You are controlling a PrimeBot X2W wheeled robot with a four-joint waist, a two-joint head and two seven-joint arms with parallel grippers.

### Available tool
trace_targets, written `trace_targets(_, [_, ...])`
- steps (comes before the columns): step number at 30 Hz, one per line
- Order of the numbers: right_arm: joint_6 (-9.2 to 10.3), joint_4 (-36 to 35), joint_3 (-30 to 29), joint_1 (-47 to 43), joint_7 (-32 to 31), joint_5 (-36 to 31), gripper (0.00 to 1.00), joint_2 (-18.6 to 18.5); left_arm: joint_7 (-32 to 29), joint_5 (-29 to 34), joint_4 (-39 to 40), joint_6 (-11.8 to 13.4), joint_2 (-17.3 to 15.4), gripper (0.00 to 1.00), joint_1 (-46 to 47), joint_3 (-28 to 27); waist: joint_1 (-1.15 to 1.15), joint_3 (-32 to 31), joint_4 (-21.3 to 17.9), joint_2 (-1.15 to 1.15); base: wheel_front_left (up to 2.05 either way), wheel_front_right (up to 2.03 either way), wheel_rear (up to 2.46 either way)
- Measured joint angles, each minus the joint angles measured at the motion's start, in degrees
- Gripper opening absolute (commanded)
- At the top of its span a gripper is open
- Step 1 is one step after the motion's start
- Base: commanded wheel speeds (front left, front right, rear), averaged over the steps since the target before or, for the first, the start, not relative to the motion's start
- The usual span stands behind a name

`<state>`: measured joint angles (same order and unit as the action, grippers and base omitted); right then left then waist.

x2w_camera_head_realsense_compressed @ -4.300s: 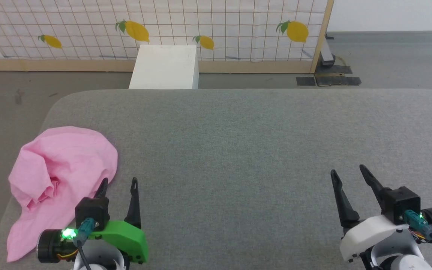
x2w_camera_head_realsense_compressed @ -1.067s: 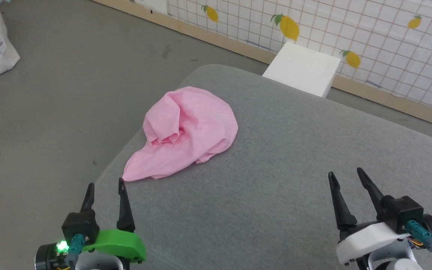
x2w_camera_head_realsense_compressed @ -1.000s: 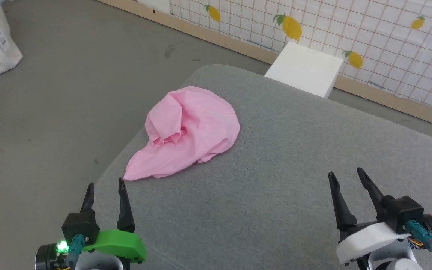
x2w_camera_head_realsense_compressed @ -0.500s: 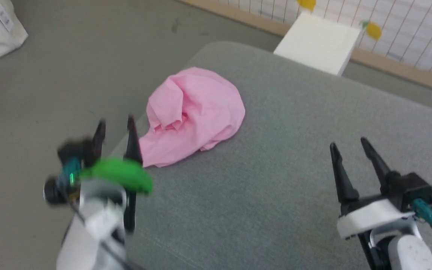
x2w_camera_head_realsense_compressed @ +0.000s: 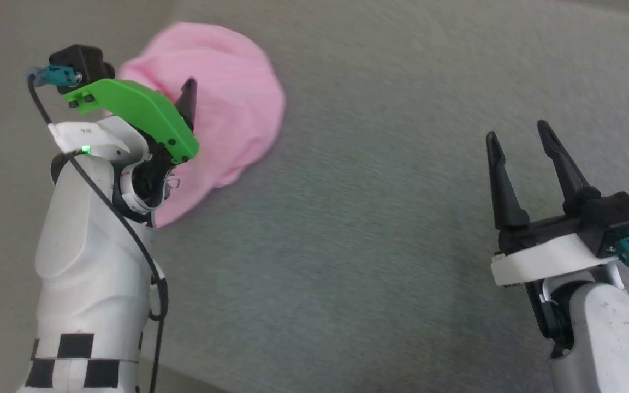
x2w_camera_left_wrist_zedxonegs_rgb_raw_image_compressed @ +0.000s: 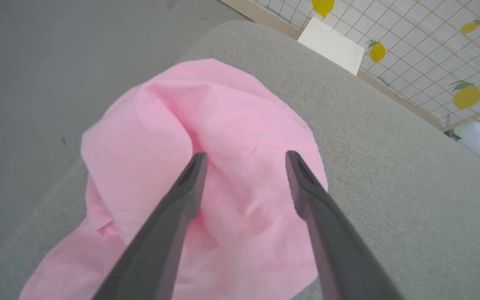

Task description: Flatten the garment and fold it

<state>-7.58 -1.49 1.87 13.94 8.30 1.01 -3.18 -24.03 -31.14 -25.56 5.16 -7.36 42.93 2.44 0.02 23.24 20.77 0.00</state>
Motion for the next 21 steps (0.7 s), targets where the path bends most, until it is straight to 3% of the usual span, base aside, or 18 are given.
trace_targets(7, [0.0, 2.8, 0.2, 1.4, 2.4, 1.5, 1.0, 0.0, -13.3, 1.3, -3.8, 5.1, -4.9, 1.0, -0.4, 1.1, -0.01, 6.1, -7.5, 0.0, 0.0, 0.0, 0.0])
trace_targets(10, [0.0, 4.1, 0.2, 1.7, 3.0, 2.1, 1.0, 0.1, -17.2, 0.9, -1.8, 5.5, -7.4, 0.96, -0.5, 0.5, -0.02, 8.0, -10.3, 0.0, 0.0, 0.0, 0.0])
trace_targets(11, [0.0, 4.6, 0.1, 1.7, 3.4, 2.2, 1.0, 0.1, -18.2, 0.9, -0.9, 5.5, -8.3, 0.44, -0.6, 0.4, -0.02, 8.5, -11.2, 0.0, 0.0, 0.0, 0.0])
trace_targets(12, [0.0, 4.9, 0.1, 1.8, 3.6, 2.2, 1.0, 0.1, -18.6, 0.9, -0.1, 5.4, -9.1, 0.0, -0.8, 0.3, -0.02, 8.8, -11.9, 0.01, 0.0, 0.0, 0.0])
trace_targets(15, [0.0, 5.7, 0.2, 2.5, 4.3, 2.6, 1.0, 0.2, -16.4, 1.0, 2.5, 4.4, -11.4, 0.0, -2.2, -0.3, -0.02, 9.5, -13.9, 0.0, 0.0, 0.0, 0.0])
trace_targets(21, [0.0, 9.1, 0.2, 2.0, 5.0, 3.5, 1.0, 0.4, 5.4, 5.5, 4.6, 3.0, -12.3, 0.0, -6.3, -1.8, -0.01, 6.6, -16.0, 0.0, 0.0, 0.0, 0.0])
